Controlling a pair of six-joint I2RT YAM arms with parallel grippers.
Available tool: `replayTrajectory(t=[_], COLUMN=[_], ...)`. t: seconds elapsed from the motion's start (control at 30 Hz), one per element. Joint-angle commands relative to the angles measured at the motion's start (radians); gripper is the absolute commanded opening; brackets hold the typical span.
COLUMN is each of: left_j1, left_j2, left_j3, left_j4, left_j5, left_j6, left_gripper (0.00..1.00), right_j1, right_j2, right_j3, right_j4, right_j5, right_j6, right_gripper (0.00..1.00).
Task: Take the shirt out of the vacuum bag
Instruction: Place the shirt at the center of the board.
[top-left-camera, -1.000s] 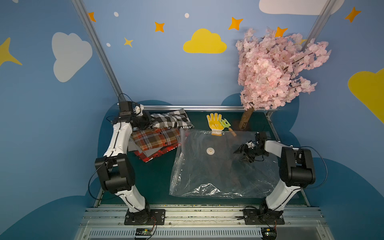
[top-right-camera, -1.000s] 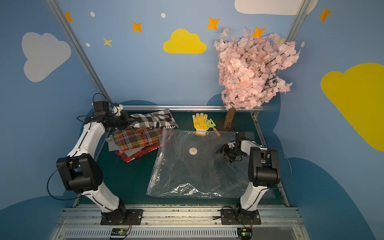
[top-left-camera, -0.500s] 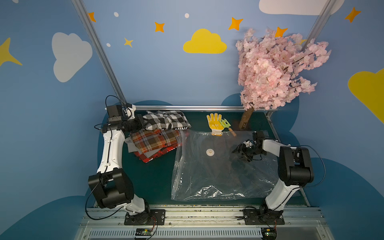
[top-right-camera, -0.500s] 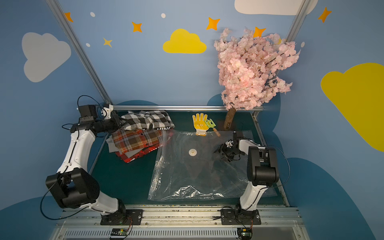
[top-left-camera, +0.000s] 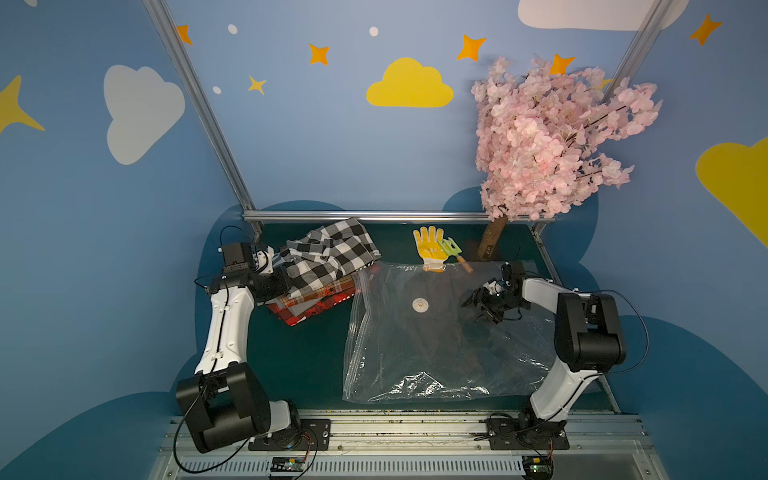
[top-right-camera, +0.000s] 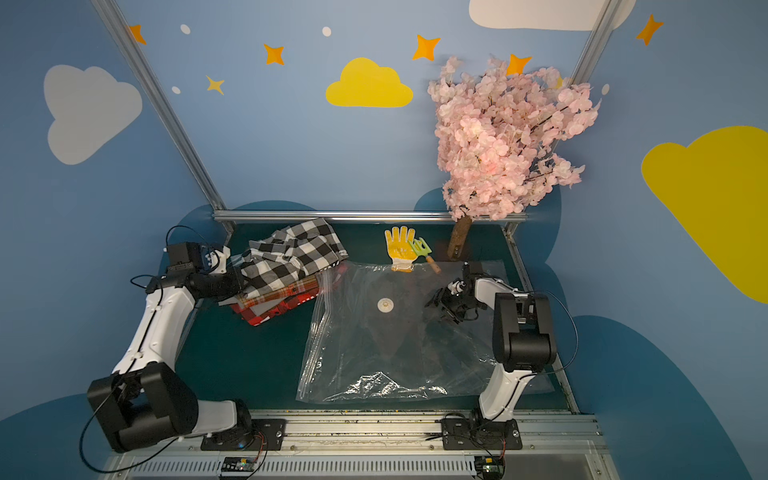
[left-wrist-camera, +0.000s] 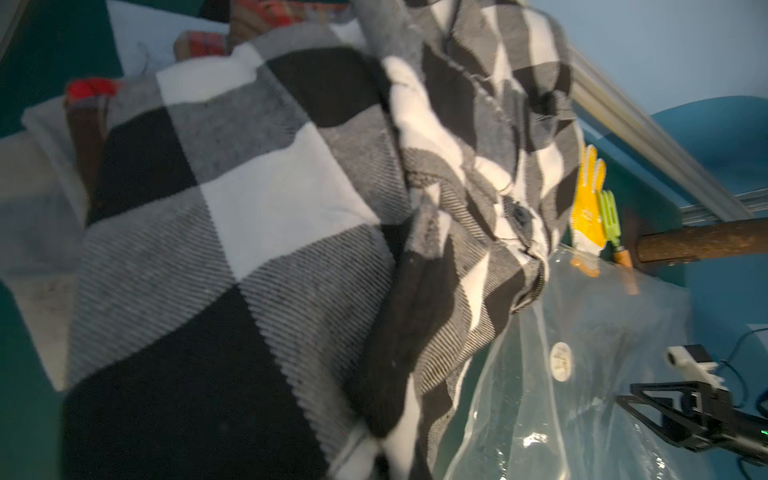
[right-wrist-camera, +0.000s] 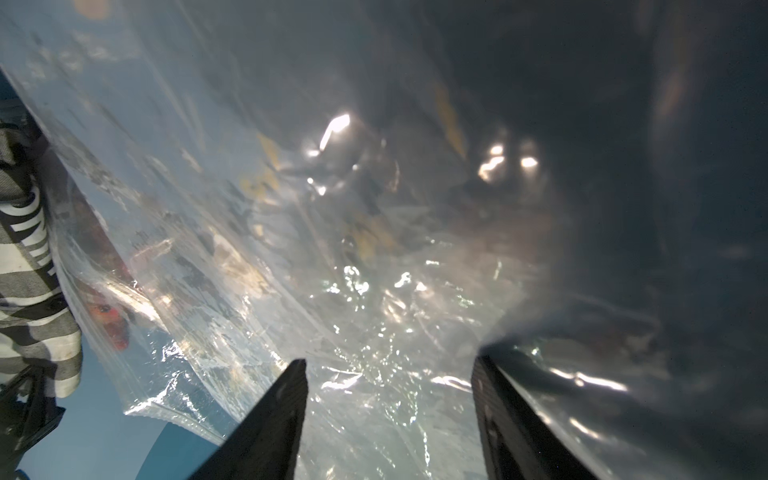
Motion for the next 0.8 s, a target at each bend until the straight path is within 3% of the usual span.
replayTrajectory(t=[0.0,0.07,0.13,0.17,0.2,0.33,0.43,0.6,0.67,0.77], left_j1=[0.013,0.012,0.013,0.013,0.012,0.031,0.033,0.023,-0.022,-0.174], left_j2=[-0.035,-0.037,-0.031,-0.021,-0.012,-0.014,-0.114,-0.188,-0.193,-0.2], left_j3=[-0.045,-0.054,-0.057,-0.057,-0.058,0.001,0.021,0.068,0.067,0.056], left_j4=[-0.008,-0.022,-0.036,-0.046,-0.055,-0.127,-0.074,-0.01,0.024,0.06], left_j5=[-0.148,-0.145,-0.137,-0.129,-0.133,-0.213,-0.224,-0.119,-0.039,-0.054], left_j6=[0.009,-0.004,-0.035,-0.046,-0.055,-0.139,-0.201,-0.297,-0.332,-0.333], left_gripper=[0.14,0.27,0.62,0.88,1.0,1.0,1.0,1.0,1.0,1.0], right_j1=[0.011,0.013,0.013,0.015,0.016,0.02,0.02,0.014,0.013,0.016], right_j2=[0.035,0.036,0.038,0.038,0.038,0.033,0.011,-0.031,-0.042,-0.078], right_j3=[0.003,0.005,0.003,0.003,0.003,0.008,0.007,0.029,0.053,0.074], right_j4=[-0.063,-0.063,-0.059,-0.056,-0.053,-0.062,-0.072,-0.096,-0.122,-0.136], right_j5=[0.027,0.028,0.025,0.022,0.02,0.016,0.023,0.03,0.035,0.026], right_j6=[-0.024,-0.028,-0.025,-0.023,-0.022,-0.03,-0.039,-0.056,-0.074,-0.096], right_gripper=[0.65,0.65,0.65,0.65,0.65,0.65,0.66,0.67,0.68,0.71])
